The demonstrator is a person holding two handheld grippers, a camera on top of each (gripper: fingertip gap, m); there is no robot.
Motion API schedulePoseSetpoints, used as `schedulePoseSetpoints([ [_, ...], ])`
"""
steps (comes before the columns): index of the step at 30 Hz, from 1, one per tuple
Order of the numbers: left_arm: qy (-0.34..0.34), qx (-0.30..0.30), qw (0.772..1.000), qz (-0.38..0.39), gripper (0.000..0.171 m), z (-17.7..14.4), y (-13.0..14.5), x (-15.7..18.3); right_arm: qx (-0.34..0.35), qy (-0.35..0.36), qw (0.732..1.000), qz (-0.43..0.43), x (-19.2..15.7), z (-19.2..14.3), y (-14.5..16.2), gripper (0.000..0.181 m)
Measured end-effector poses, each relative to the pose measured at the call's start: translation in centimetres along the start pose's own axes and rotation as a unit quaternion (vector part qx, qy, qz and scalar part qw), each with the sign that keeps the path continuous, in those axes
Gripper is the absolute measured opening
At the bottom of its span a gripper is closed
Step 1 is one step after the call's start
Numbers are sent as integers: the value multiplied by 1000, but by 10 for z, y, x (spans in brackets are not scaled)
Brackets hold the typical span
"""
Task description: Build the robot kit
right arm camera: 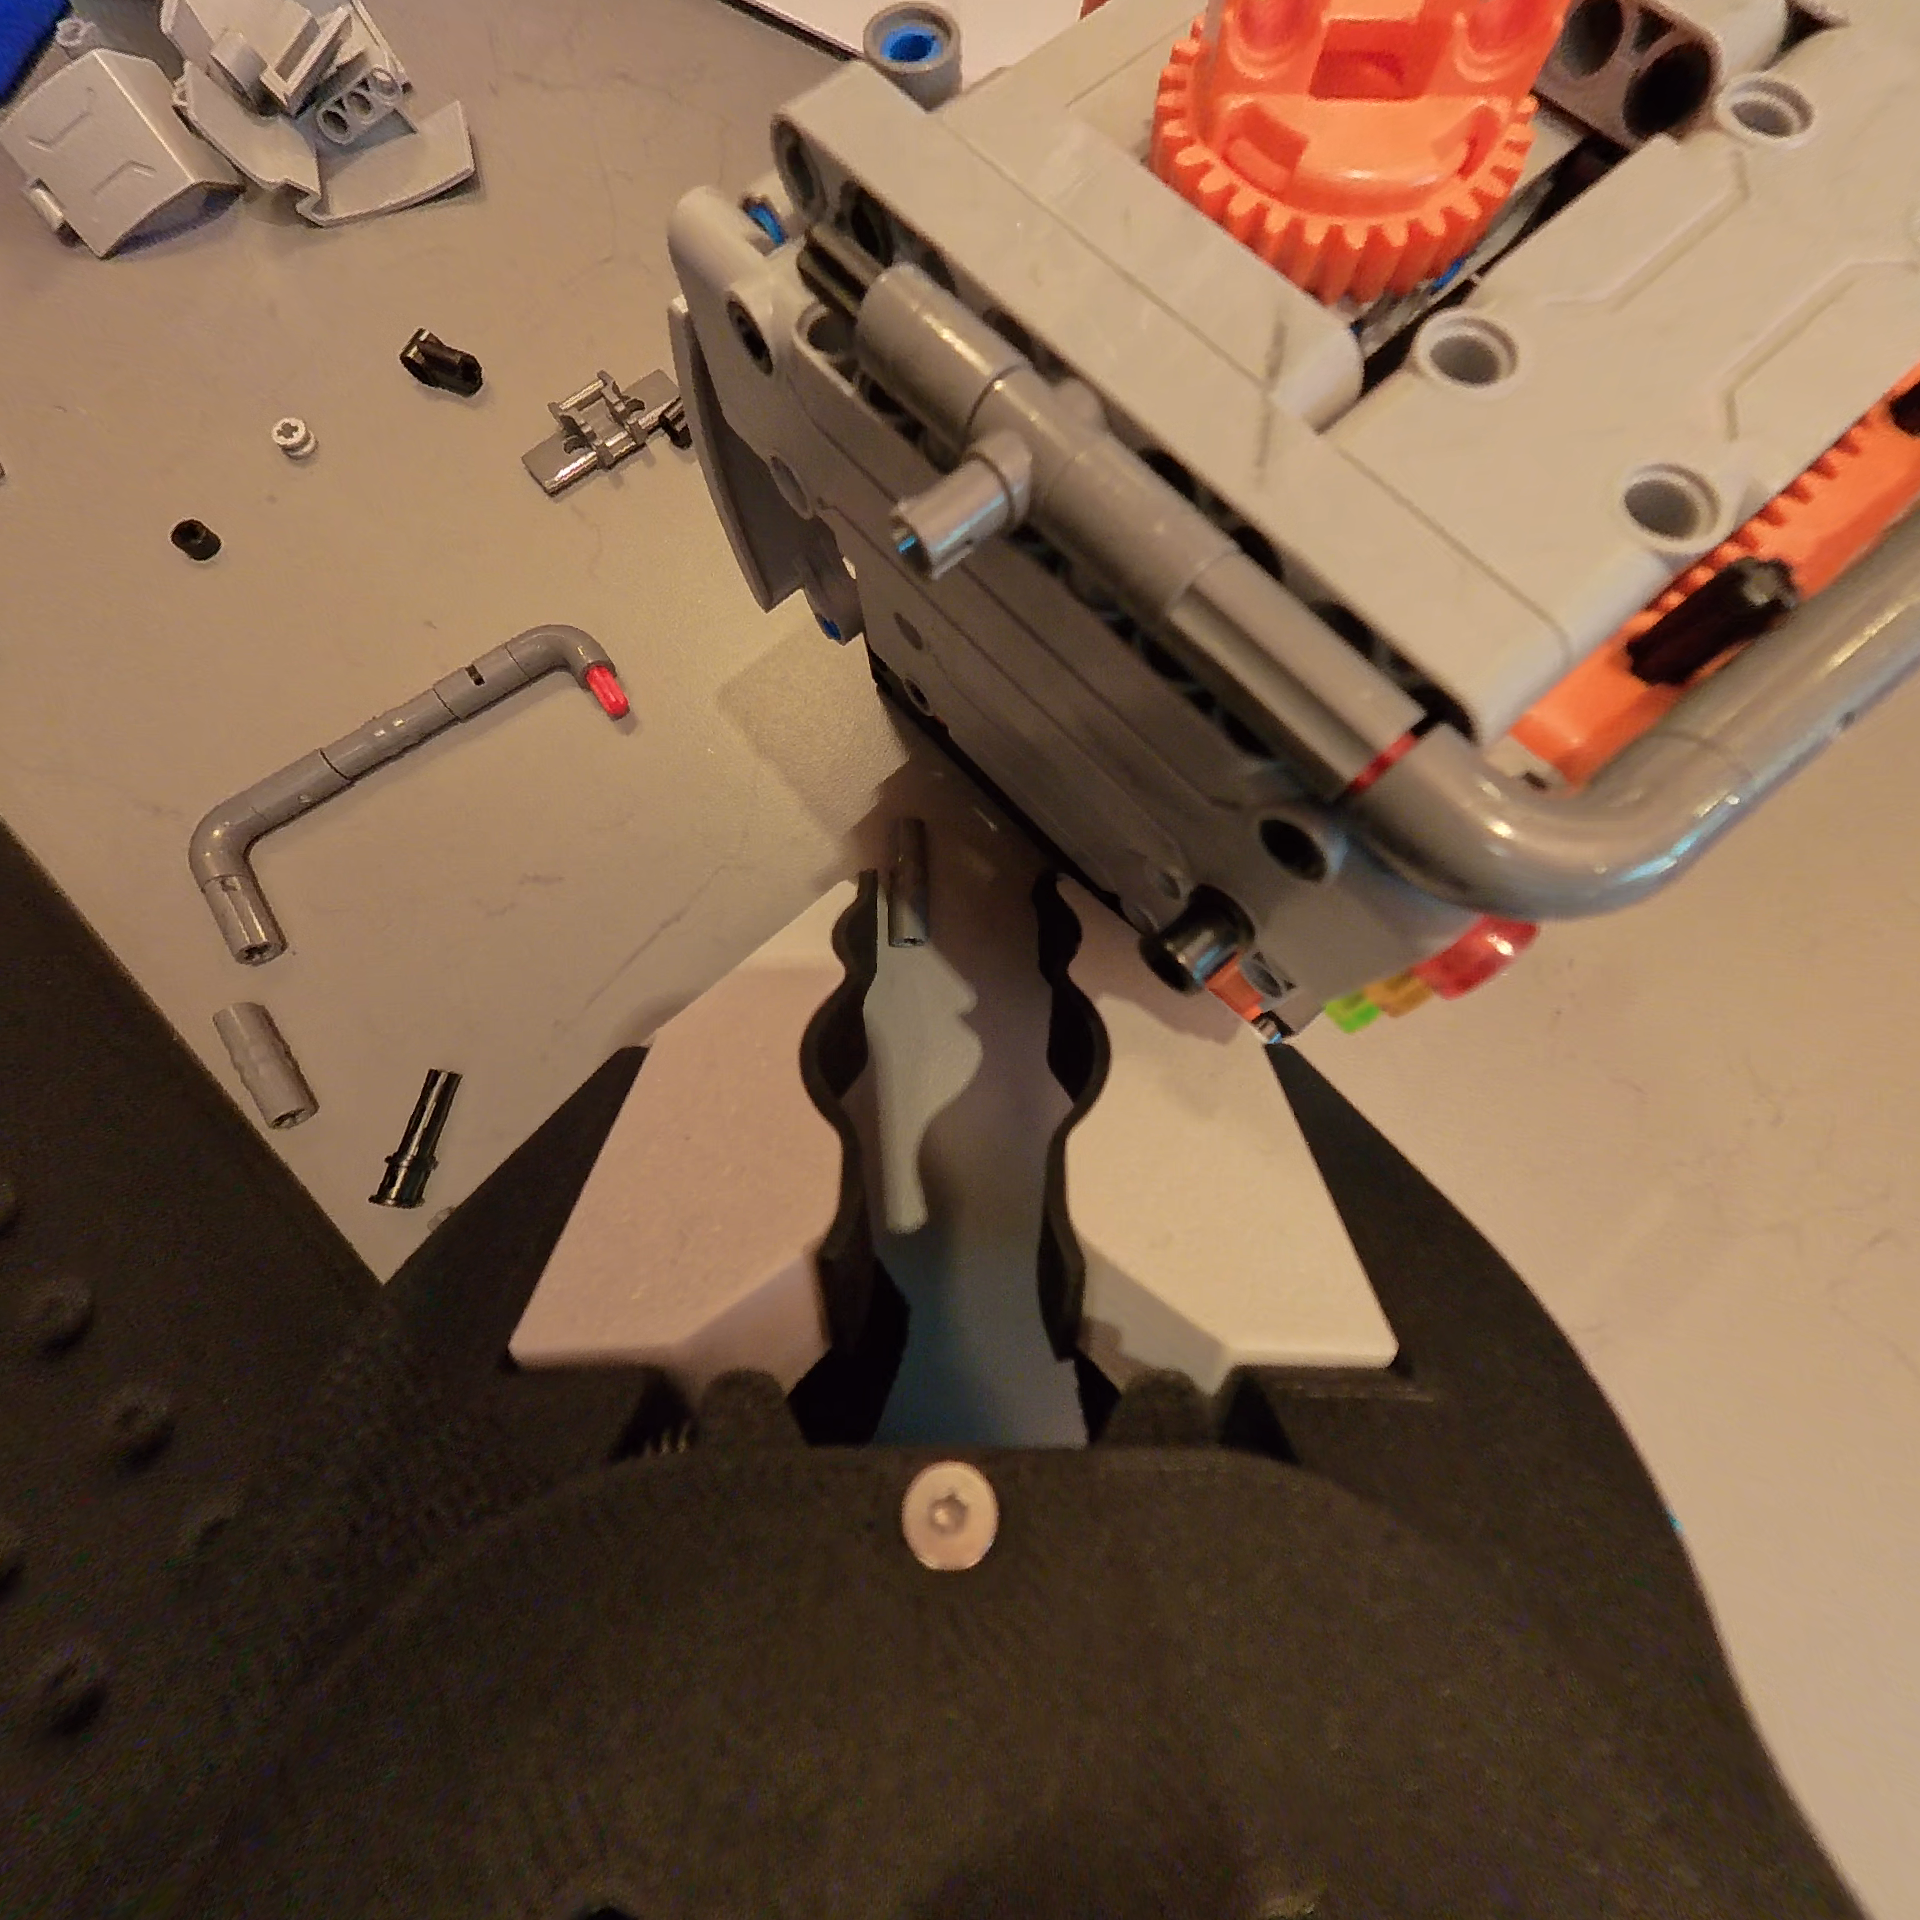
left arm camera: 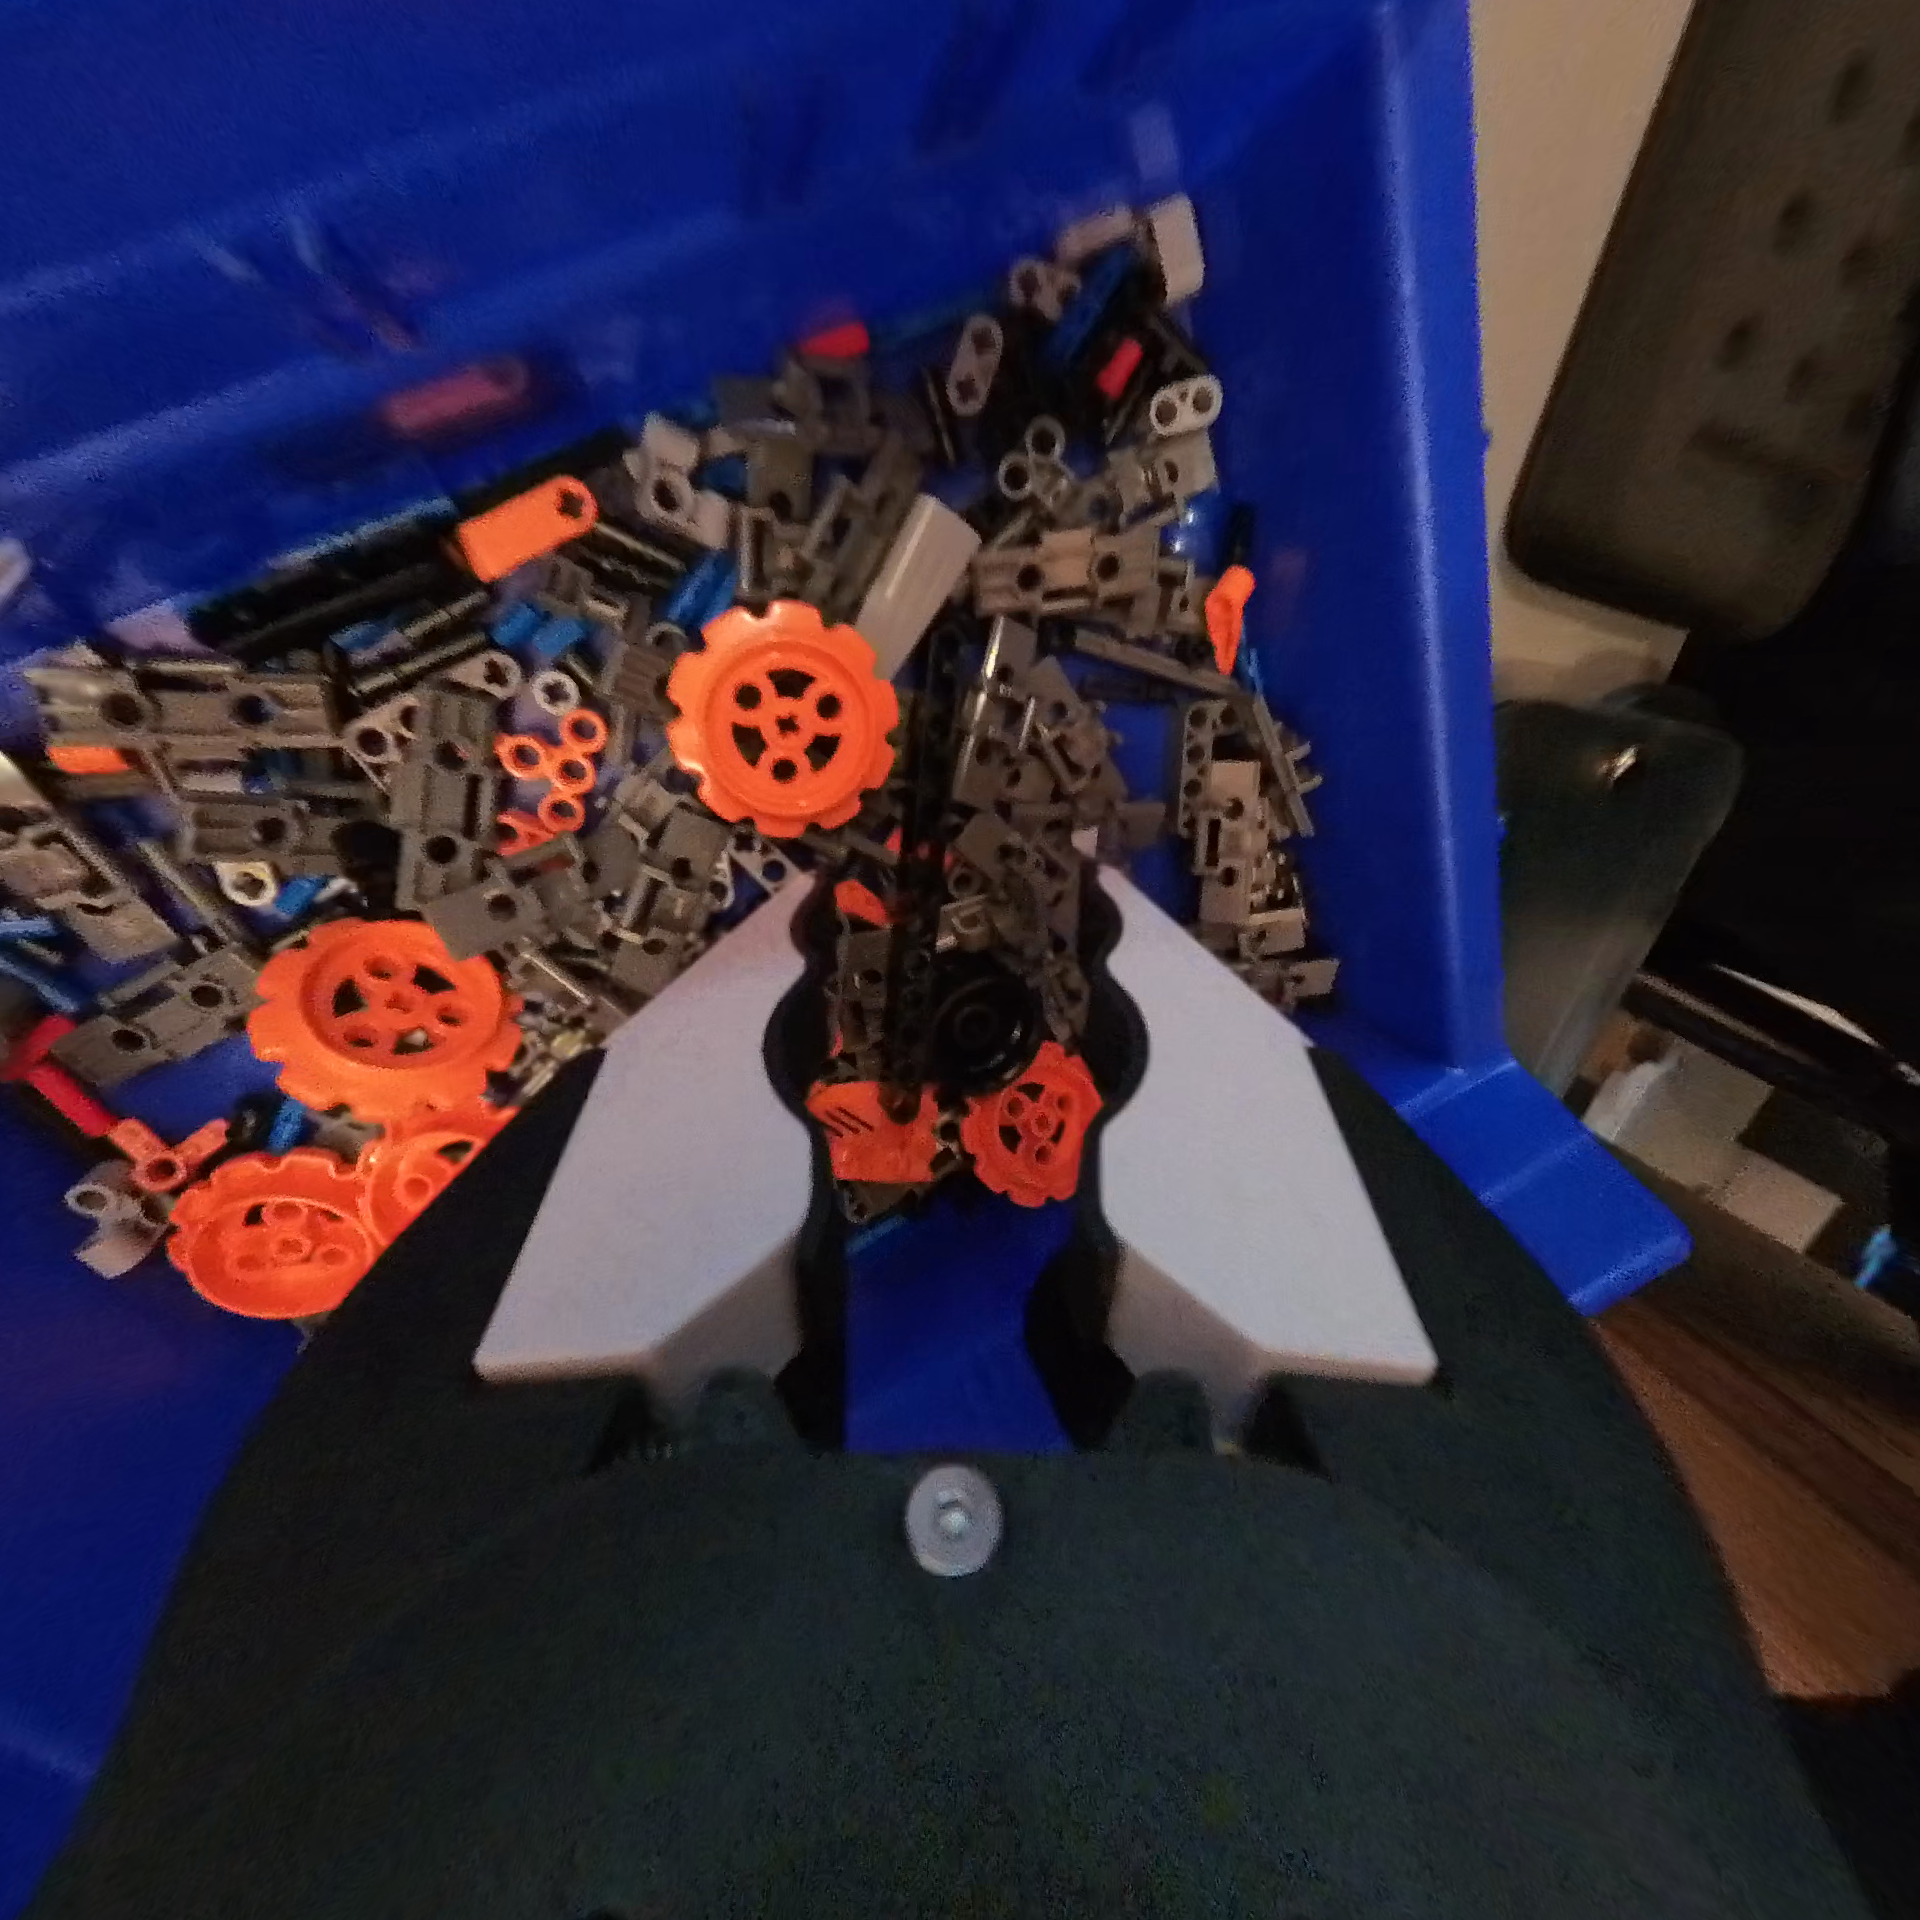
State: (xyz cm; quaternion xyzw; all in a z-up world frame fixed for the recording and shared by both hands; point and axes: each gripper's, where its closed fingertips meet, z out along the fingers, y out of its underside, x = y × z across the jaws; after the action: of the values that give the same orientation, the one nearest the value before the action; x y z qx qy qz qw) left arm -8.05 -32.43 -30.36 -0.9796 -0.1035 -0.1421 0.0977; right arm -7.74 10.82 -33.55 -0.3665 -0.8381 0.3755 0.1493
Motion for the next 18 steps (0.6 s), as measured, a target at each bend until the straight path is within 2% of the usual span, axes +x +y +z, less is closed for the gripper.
schedulePoseSetpoints([
  [2, -5, -40, 999, 3, 59, 6, 14, 2, 0, 0, 1000, 0, 0, 0, 0, 28],
  [4, -14, -57, 998, 5, 65, 5, 19, 3, 0, 0, 1000, 0, 0, 0, 0, 28],
  [5, -32, -91, 995, 6, 76, 6, 28, 0, 0, 0, 1000, 0, 0, 0, 0, 28],
  [8, -52, -124, 991, 20, 80, 11, 36, -3, 0, 0, 1000, 0, 0, 0, 0, 28],
  [11, -85, -135, 987, 28, 78, 15, 35, -11, 0, 0, 1000, 0, 0, 0, 0, 28],
  [18, -120, -95, 988, 9, 39, 13, 18, -31, 0, 0, 1000, -1, 0, 0, 0, 28],
])
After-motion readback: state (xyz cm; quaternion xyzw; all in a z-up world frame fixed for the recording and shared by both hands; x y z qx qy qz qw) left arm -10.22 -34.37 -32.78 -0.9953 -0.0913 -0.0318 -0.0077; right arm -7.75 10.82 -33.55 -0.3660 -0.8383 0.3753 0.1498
